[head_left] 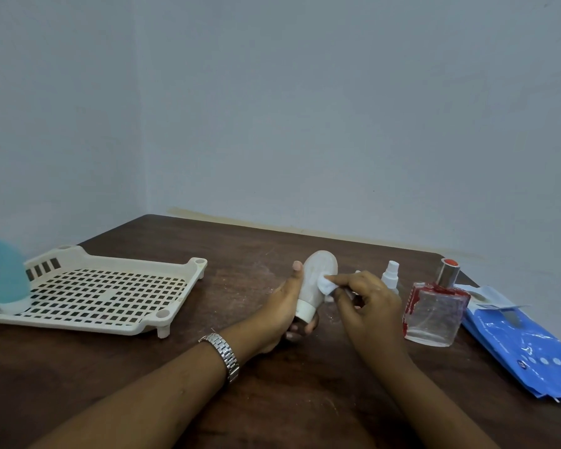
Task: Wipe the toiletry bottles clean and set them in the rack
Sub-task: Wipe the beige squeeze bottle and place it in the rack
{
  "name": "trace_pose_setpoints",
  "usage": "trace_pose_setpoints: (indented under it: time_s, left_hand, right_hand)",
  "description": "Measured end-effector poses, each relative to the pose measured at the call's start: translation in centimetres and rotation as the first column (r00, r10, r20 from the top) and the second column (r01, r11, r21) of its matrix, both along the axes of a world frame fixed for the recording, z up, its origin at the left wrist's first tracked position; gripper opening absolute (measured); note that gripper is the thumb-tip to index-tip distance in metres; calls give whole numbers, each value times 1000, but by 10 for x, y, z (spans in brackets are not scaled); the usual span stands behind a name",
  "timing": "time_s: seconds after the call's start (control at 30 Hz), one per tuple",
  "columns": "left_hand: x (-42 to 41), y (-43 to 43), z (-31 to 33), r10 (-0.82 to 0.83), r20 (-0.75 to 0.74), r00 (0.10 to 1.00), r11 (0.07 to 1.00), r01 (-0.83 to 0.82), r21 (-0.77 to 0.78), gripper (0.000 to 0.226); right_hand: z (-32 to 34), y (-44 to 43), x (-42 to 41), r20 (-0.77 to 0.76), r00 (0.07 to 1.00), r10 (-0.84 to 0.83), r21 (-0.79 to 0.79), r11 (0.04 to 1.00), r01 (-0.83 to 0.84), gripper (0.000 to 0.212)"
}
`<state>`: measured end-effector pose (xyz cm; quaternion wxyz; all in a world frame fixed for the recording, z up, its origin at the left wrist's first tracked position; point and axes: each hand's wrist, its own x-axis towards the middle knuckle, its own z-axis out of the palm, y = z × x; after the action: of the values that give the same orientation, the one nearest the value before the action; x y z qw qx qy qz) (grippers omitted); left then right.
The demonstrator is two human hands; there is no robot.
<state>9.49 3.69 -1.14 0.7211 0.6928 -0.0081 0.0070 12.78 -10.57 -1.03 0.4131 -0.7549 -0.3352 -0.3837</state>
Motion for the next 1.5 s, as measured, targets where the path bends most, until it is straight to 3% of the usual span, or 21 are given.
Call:
trace_pose_setpoints:
  time_s: [0.23, 0.43, 0.6, 0.8, 1.0, 1.1, 1.23, 1.5]
  left_hand:
    - [-2, 13, 8, -120, -15, 993, 985, 121, 122, 74]
    - [-7, 23, 11, -217, -73, 973, 944, 228, 237, 72]
    - [-14, 19, 12, -255, -79, 964, 912, 267, 311, 63]
    - [-13, 18, 9, -186, -22, 982, 924, 183, 336, 67]
    - [-10, 16, 6, -86, 44, 995, 939, 66, 337, 65]
    - [-7, 13, 5, -30, 47, 998, 966, 17, 256, 66]
    - [-4, 13, 7, 62, 50, 997, 987, -69, 142, 69]
    - [-2, 12, 7, 133, 38, 990, 984, -136, 111, 74]
  right_hand:
    - [1, -1, 3, -12, 1000, 29, 80, 996, -28, 25]
    - [2, -5, 6, -179, 982, 64, 155, 987, -36, 20]
    - [4, -10, 12, -267, 955, 131, 207, 975, -76, 30]
    - [4, -9, 10, 14, 1000, 25, 76, 997, -26, 37]
    - [1, -9, 10, 58, 997, -60, 18, 998, 59, 30]
    - [1, -6, 4, 61, 996, -70, -49, 996, 73, 25]
    - [-4, 5, -8, 72, 997, -5, -194, 981, 19, 29]
    - [-8, 7, -10, 111, 988, 111, -283, 956, -76, 28]
